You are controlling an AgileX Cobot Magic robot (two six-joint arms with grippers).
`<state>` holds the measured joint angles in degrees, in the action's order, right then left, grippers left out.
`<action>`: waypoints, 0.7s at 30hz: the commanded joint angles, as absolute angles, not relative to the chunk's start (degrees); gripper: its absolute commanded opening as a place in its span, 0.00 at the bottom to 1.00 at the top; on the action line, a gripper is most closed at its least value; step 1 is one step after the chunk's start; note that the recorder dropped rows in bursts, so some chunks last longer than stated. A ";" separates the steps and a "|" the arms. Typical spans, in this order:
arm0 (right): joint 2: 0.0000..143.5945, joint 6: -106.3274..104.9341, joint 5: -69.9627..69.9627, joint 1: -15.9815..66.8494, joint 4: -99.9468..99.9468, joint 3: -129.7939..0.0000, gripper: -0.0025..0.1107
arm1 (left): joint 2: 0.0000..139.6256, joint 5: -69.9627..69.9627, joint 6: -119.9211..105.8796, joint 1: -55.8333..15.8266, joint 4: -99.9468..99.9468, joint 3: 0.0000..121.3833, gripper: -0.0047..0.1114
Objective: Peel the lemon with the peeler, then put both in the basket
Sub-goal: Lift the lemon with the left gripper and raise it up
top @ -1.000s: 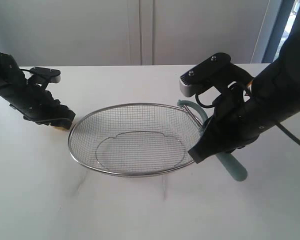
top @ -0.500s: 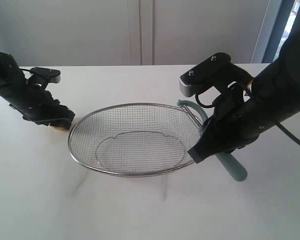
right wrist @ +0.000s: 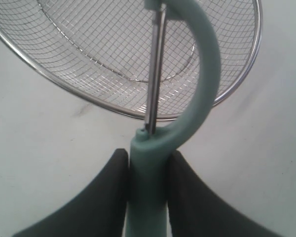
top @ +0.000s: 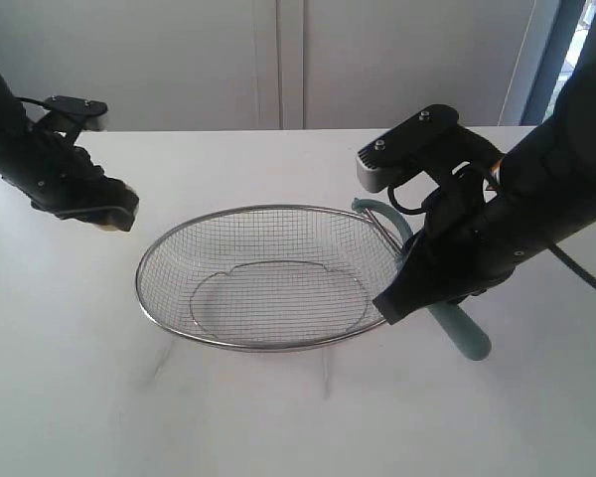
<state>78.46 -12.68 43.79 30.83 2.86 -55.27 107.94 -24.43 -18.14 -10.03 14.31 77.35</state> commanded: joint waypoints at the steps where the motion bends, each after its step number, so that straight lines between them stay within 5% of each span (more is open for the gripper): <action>1: 78.46 -13.10 43.18 30.75 3.14 -55.59 0.02 | 105.09 -28.17 -17.99 -10.42 14.77 77.39 0.04; 21: 78.46 -13.10 42.33 30.75 3.10 -55.59 0.02 | 91.59 -40.56 -15.19 -10.42 14.89 76.55 0.04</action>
